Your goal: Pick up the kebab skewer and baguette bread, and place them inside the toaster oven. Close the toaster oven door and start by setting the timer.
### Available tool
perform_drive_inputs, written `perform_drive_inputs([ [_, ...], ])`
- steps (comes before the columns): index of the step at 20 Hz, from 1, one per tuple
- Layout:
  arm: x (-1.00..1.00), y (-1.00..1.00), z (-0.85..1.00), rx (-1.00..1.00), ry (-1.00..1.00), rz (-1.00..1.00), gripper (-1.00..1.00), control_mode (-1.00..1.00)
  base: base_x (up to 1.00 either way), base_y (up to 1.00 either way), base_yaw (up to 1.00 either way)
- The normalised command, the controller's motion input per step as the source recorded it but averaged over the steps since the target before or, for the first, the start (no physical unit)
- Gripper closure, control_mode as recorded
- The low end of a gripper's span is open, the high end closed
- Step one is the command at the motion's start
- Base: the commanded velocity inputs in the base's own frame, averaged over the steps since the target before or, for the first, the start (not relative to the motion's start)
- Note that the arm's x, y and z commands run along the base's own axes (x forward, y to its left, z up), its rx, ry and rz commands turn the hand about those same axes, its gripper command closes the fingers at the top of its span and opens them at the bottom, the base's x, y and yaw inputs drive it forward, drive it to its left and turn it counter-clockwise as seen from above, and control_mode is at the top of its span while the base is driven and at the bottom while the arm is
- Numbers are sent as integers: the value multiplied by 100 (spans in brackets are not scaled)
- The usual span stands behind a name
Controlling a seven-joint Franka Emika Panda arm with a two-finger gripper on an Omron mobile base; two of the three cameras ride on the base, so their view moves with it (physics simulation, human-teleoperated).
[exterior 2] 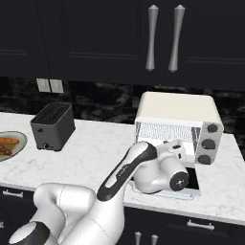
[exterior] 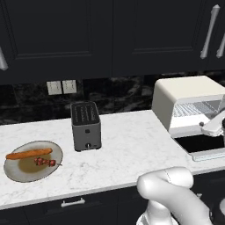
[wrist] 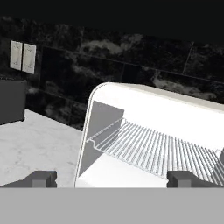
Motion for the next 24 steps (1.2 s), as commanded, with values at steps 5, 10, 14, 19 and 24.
perform_drive_inputs([
  [5,31,-71,-1,-2,9,0,-100,-100,0,0,0],
  [10,21,-3,-29,-1,-1,0,-100,-100,0,0,0],
  [14,25,2,-33,-2,-4,0,-100,-100,0,0,0],
  [19,42,2,-7,-3,-5,0,-100,-100,0,0,0],
  [24,53,0,-19,-11,0,0,-100,-100,0,0,0],
])
